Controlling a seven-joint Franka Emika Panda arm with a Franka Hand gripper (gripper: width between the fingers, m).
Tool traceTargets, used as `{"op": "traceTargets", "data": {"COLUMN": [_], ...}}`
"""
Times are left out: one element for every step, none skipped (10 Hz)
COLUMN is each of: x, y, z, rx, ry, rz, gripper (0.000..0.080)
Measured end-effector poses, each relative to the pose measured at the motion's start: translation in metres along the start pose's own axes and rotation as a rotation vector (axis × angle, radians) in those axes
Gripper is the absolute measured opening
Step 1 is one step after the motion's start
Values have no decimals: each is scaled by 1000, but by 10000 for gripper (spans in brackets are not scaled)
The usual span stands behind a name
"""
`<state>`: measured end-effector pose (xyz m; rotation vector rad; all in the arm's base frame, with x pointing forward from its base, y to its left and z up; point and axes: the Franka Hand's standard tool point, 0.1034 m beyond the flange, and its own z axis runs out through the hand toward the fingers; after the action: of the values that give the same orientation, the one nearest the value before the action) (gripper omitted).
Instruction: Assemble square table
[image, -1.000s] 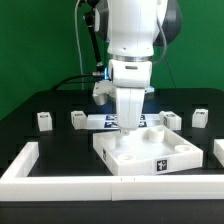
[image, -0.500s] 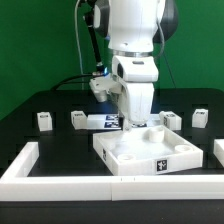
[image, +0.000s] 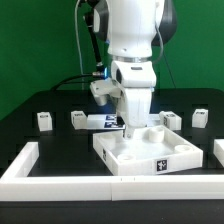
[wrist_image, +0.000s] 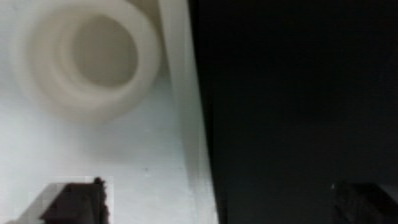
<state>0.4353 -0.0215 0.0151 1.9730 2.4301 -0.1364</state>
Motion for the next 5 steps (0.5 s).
{"op": "traceTargets", "data": {"x": [6, 6, 5, 5, 5], "y": [-3, -3, -2, -3, -3], "z": [7, 9, 8, 9, 9], "rx": [-5, -6, -7, -6, -6], "ry": [10, 12, 12, 12, 12], "rz": [3, 5, 5, 5, 5], "gripper": [644, 649, 649, 649, 561]}}
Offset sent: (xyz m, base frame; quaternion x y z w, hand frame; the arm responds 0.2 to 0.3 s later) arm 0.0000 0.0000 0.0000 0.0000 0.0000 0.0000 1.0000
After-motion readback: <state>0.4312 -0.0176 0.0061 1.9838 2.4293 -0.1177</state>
